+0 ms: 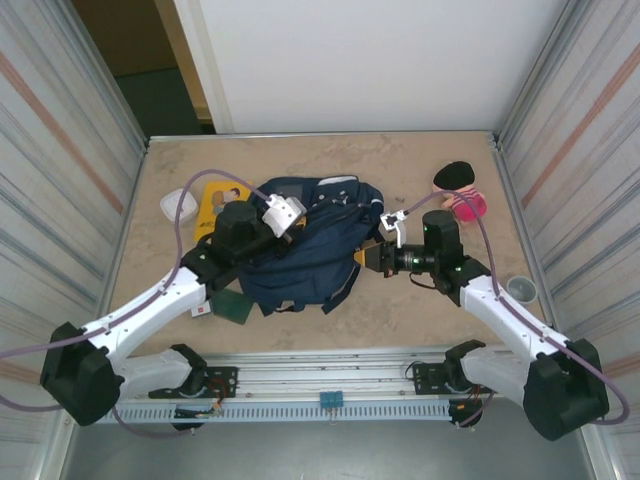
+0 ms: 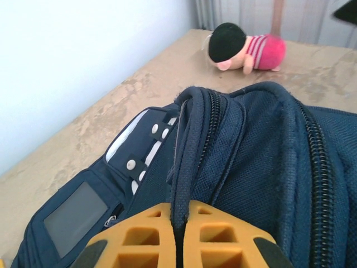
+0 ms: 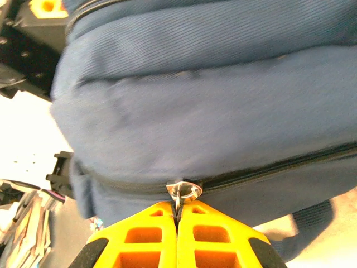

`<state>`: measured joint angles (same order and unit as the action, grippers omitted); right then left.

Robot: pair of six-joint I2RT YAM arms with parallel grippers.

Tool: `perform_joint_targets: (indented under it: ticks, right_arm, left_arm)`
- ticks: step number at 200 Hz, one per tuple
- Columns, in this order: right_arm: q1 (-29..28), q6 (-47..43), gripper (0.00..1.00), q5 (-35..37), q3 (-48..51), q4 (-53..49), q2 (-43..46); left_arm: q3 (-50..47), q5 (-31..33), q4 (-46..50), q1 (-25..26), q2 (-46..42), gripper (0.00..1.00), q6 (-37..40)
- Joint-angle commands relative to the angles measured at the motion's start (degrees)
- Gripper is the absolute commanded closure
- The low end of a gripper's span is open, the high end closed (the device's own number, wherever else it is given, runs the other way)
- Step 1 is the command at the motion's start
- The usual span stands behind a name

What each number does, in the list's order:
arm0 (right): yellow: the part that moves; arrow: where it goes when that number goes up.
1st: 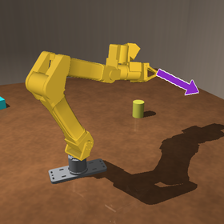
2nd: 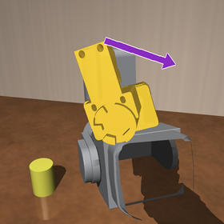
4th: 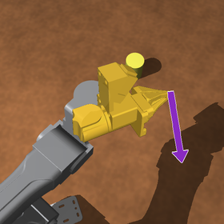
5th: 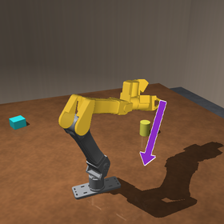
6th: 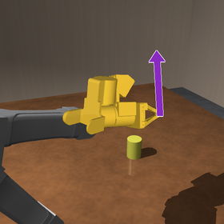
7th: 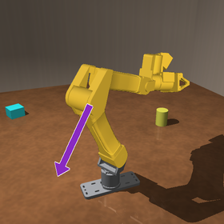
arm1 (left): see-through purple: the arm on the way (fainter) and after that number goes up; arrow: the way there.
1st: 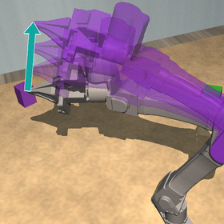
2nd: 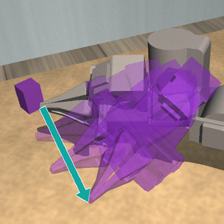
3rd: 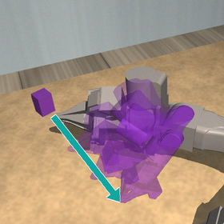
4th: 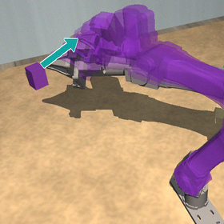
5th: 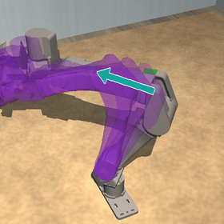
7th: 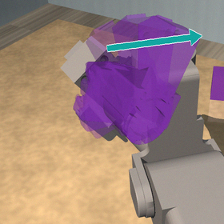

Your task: Pack the student bag

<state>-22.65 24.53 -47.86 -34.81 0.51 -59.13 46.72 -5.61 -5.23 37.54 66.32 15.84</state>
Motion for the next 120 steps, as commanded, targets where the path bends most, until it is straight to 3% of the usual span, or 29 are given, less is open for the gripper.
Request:
perform_joint_targets:
  ticks: [1,65,98,120]
  right_arm:
    - [-1.4,-3.1,1.00,-0.1,-3.6,-5.7,2.0]
    - [-3.9,0.1,1.00,7.6,-7.8,-15.5,3.4]
    - [-8.0,4.0,1.00,12.6,-9.2,-16.7,2.8]
    - [-11.8,5.9,1.00,16.9,-10.7,-17.5,2.7]
  left_arm:
    - [3.1,9.8,-3.7,1.0,1.6,1.00,1.8]
    - [5.8,16.1,-6.6,4.2,7.3,1.00,1.2]
    - [8.6,21.0,-8.1,6.9,11.4,1.00,-0.1]
    - [9.5,20.8,-10.6,8.4,13.8,1.00,-2.2]
